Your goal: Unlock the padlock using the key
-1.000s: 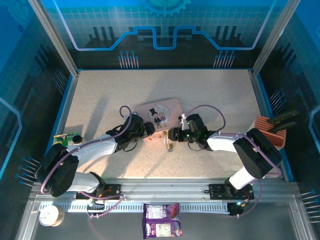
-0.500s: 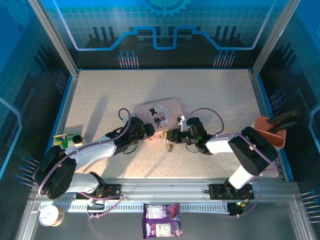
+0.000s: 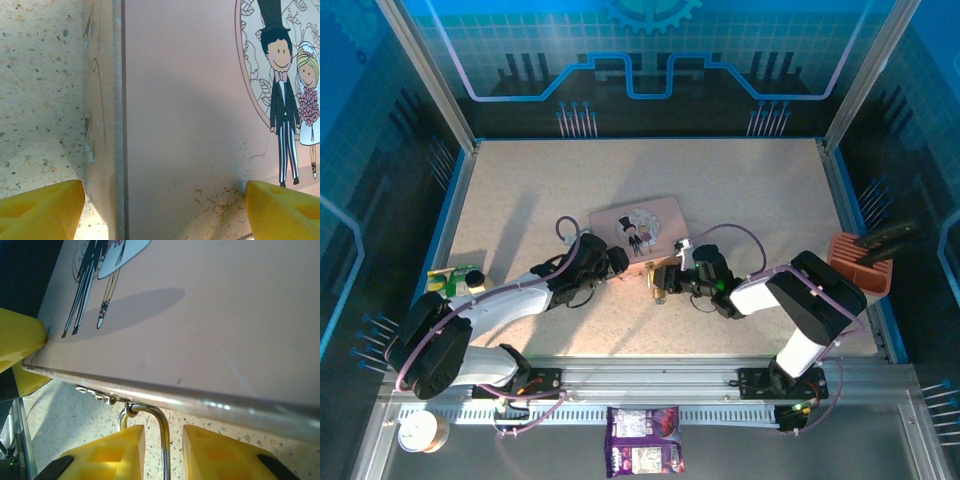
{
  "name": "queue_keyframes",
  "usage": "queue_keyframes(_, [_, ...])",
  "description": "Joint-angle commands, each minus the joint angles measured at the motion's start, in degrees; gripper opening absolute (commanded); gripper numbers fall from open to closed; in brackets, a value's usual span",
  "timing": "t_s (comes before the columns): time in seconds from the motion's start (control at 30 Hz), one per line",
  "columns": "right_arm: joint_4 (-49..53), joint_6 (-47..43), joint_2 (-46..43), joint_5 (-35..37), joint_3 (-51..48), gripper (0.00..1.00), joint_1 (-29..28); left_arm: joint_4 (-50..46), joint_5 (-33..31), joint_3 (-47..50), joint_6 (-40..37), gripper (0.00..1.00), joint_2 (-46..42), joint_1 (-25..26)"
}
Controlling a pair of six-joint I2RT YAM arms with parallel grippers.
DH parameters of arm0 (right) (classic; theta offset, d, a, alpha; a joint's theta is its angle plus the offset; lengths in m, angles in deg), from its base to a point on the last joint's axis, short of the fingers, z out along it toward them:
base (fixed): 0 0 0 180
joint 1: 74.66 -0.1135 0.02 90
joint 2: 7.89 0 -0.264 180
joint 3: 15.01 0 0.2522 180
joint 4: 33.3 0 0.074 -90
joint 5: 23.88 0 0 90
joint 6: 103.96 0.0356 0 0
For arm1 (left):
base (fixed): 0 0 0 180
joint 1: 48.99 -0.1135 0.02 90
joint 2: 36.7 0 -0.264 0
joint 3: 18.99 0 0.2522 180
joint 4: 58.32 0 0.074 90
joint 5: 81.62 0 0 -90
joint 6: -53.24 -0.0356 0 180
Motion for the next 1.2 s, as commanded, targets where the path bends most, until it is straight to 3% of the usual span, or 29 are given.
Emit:
queue_keyframes(0.0, [-2.14, 0.75, 1.67, 0.75, -1.24, 0.26, -1.09, -5.64, -0.72, 1.36, 0.22, 0.83, -0.32, -0.52])
queue_keyframes(0.23, [-2.74, 1.61, 3.37, 1.23, 0.03, 0.24, -1.92, -5.43, 0.25, 0.92, 0.33, 0.83, 0.69, -0.56])
queue_keyframes(0.87, [2.44, 2.44, -1.8, 11.63, -1.06, 0.06, -5.24, -4.88, 0.71, -0.13, 0.77, 0.82, 2.01, -0.51])
queue_keyframes(1.17, [-3.94, 11.12, -0.82, 21.65, -2.74, 0.0, -9.35, -3.23, 1.72, 0.04, 2.33, 0.82, 3.31, 0.08])
